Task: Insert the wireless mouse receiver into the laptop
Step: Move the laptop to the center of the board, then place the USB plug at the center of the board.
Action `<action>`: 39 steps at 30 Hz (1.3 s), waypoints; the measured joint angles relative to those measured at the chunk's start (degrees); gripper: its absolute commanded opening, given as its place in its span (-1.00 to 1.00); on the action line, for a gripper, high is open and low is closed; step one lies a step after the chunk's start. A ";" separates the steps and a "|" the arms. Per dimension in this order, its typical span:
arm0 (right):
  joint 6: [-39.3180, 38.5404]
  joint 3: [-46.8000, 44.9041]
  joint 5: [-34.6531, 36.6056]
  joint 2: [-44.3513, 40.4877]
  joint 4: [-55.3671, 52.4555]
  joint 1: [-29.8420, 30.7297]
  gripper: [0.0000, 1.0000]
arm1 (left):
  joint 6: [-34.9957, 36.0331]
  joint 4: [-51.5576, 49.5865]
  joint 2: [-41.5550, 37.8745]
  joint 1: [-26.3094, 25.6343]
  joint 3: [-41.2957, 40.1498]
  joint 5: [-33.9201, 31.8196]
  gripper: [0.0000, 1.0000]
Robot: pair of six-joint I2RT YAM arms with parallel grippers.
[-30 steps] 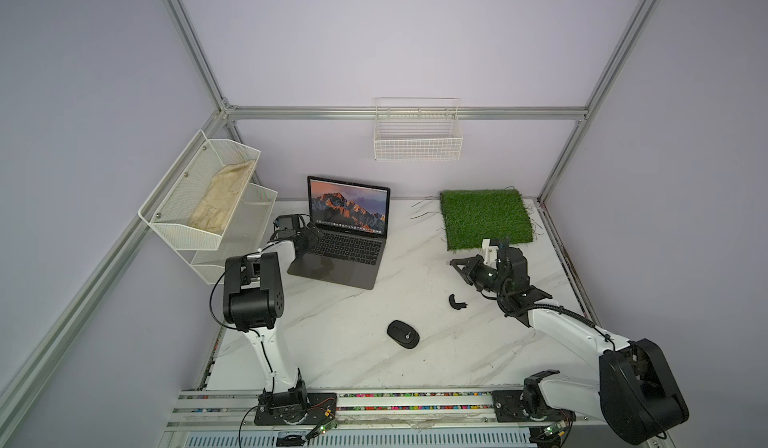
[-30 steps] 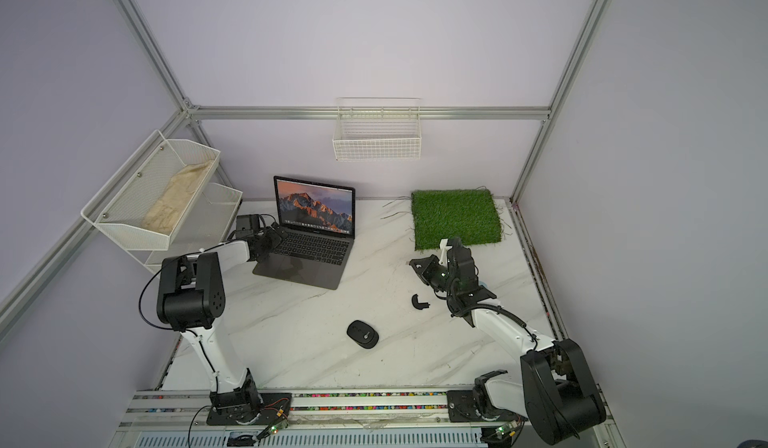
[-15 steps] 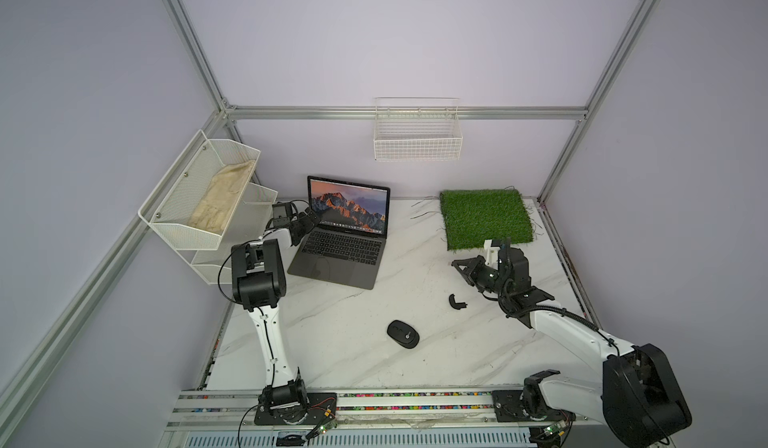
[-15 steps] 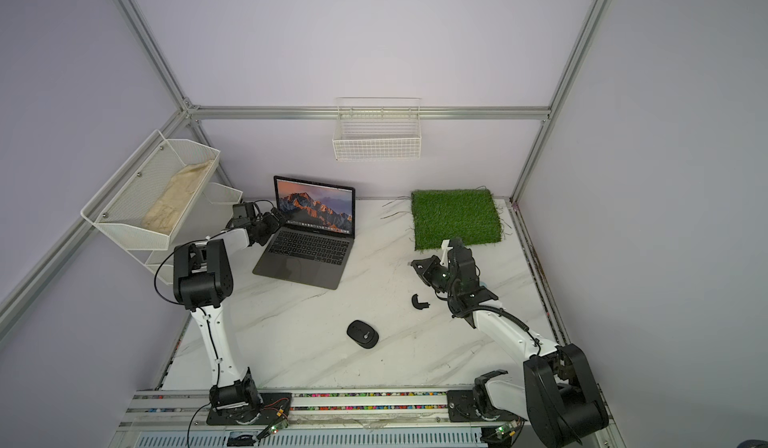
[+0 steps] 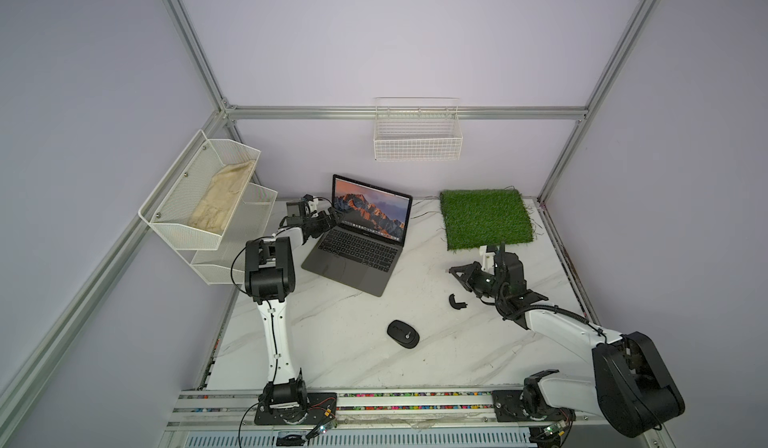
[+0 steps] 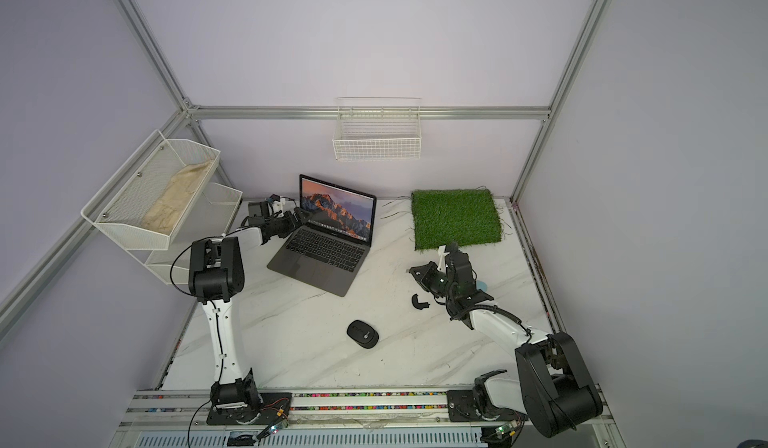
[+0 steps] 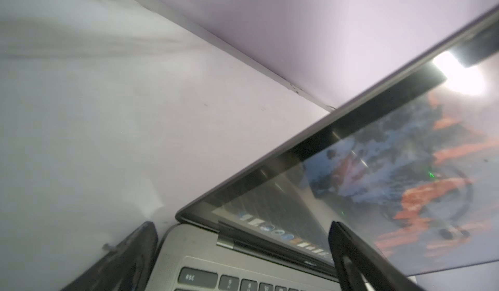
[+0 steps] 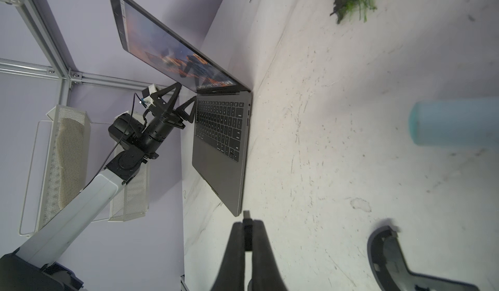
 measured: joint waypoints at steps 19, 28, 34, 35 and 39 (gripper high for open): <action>5.18 -3.96 8.15 11.47 6.19 8.15 -1.00 | -2.05 -1.66 -15.82 -2.97 -13.75 -8.59 1.00; 8.39 1.25 15.43 17.88 6.10 13.22 -1.00 | -2.10 -4.33 -30.29 -2.73 -23.74 -23.63 1.00; 8.85 3.69 19.30 19.21 4.46 13.53 -1.00 | -3.45 -7.19 -30.71 -2.89 -28.35 -27.34 1.00; 8.83 4.17 19.80 19.58 3.80 13.57 -1.00 | -3.52 -7.56 -30.71 -2.89 -28.41 -27.71 1.00; 8.50 5.70 21.29 20.00 -0.11 13.62 -1.00 | -3.56 -7.85 -30.77 -2.93 -28.41 -28.74 1.00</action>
